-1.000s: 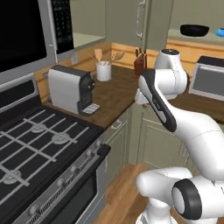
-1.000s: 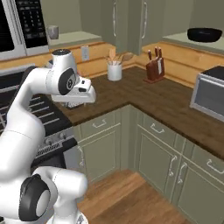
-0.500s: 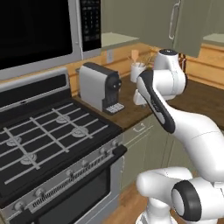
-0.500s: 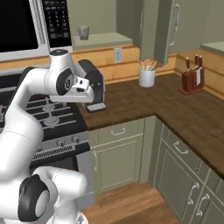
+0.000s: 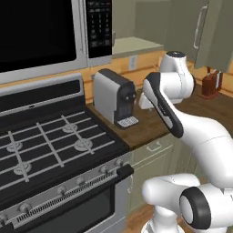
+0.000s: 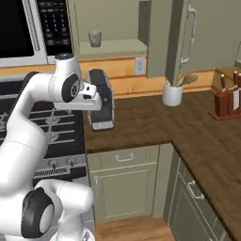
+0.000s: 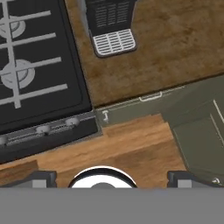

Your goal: Gather all objects into one cabinet and sort the glasses and bowls to opposite sides.

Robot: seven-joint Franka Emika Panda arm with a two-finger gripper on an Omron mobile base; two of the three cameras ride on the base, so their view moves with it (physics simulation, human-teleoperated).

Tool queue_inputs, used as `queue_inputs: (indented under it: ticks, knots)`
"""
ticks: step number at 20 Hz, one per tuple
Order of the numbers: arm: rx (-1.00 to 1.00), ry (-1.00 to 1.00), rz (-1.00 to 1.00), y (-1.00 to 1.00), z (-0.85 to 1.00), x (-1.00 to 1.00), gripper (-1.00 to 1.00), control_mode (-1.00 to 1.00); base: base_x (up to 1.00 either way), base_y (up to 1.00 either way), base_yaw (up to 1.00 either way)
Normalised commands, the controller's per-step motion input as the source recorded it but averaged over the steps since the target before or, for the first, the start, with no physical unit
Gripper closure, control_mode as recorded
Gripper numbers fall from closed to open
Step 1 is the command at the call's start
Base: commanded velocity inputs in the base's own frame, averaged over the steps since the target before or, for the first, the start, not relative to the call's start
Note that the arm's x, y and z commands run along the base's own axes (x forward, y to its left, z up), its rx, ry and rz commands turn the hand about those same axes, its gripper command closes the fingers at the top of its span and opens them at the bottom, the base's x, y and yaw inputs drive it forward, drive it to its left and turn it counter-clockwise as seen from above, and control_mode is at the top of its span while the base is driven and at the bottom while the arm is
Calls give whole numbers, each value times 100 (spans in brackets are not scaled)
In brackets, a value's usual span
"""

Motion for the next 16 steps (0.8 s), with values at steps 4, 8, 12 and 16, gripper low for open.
queue_inputs:
  ticks: [4, 8, 12, 16]
  knots:
    - [0, 0, 0, 0, 0, 0, -100, 100, 64, 0, 35]
    - [0, 0, 0, 0, 0, 0, -100, 100, 59, -16, 28]
    - [0, 0, 0, 0, 0, 0, -100, 100, 54, -56, 18]
    - [0, 0, 0, 0, 0, 0, -100, 100, 33, -97, 14]
